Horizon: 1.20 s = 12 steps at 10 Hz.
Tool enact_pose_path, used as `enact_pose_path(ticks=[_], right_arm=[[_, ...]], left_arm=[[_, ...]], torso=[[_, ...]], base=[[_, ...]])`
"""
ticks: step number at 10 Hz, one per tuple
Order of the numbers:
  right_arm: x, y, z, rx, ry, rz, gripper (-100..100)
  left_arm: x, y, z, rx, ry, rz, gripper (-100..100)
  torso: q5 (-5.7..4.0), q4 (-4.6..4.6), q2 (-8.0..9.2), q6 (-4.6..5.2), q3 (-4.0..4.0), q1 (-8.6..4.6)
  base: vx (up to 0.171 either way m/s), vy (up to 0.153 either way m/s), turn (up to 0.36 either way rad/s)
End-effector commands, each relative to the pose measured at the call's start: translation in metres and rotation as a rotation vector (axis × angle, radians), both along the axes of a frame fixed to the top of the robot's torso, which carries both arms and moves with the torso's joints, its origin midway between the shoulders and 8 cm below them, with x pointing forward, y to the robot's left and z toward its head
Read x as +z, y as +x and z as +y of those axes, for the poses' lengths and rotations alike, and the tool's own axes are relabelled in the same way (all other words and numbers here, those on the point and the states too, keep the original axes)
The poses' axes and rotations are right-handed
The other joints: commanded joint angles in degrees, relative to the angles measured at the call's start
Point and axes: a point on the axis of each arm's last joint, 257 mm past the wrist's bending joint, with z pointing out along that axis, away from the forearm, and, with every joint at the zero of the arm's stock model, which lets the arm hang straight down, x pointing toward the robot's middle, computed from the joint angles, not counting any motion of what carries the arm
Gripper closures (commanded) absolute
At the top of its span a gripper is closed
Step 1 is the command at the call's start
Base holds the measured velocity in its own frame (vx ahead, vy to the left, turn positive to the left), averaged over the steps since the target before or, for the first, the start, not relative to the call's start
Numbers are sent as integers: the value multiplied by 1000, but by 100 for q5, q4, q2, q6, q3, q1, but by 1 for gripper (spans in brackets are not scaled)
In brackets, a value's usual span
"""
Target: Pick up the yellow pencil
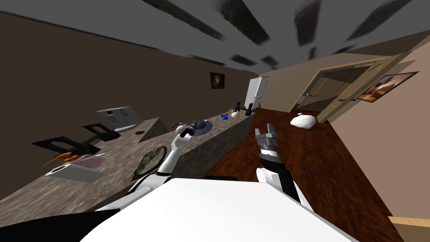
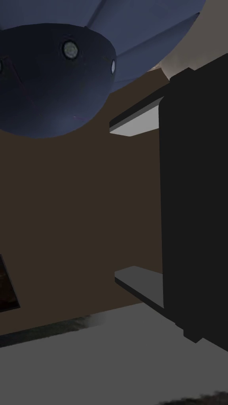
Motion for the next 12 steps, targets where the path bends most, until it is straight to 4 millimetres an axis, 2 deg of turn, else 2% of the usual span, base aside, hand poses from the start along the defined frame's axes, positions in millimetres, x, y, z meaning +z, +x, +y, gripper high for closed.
enact_pose_path(ticks=[1, 2, 3, 4, 5, 6, 7, 8, 9, 10, 11, 12], right_arm=[[0, 0, 0, 0, 0, 0, 0], [0, 0, 0, 0, 0, 0, 0], [0, 0, 0, 0, 0, 0, 0], [0, 0, 0, 0, 0, 0, 0], [0, 0, 0, 0, 0, 0, 0], [0, 0, 0, 0, 0, 0, 0], [0, 0, 0, 0, 0, 0, 0], [0, 0, 0, 0, 0, 0, 0], [0, 0, 0, 0, 0, 0, 0], [0, 0, 0, 0, 0, 0, 0], [0, 0, 0, 0, 0, 0, 0], [0, 0, 0, 0, 0, 0, 0]], left_arm=[[-6, 10, 16, 28, 0, 49, -100], [-18, 10, 20, 38, 0, 77, -100], [-10, 20, 33, 59, -4, 96, -100], [-27, 19, 39, 75, -5, 143, -100], [-30, 19, 40, 77, -5, 148, -100], [-25, 27, 55, 104, -13, 179, -100], [-42, 25, 62, 119, -14, 220, -100], [-29, 33, 75, 141, -26, 230, -100], [-54, 28, 84, 164, -29, 294, -100], [-47, 34, 101, 193, -46, 309, -100], [-63, 29, 106, 208, -49, 355, -100], [-67, 28, 107, 211, -49, 370, -100]], torso=[[0, 0, 0, 0, 0, 0], [0, 0, -1, 1, 0, -1], [0, 0, -1, 0, -1, -1], [-1, 0, -2, 1, -1, -3], [0, -1, -2, 0, -1, -2], [1, 0, 0, 0, 0, 2], [0, 0, -1, 0, 0, 3], [1, 0, -1, 0, 0, 3], [0, 0, -3, 0, -1, 2], [2, -1, -2, -1, -1, 3], [1, 0, -2, -1, -1, 5], [2, -1, -2, -1, -1, 6]], base=[[11, -19, -22], [13, -18, -13], [12, -24, -18], [15, -21, -15], [8, -8, 1], [12, -8, -27], [14, -7, -12], [15, -11, -19], [14, -8, -12], [17, -6, -24], [17, 0, -11], [8, 2, 2]])
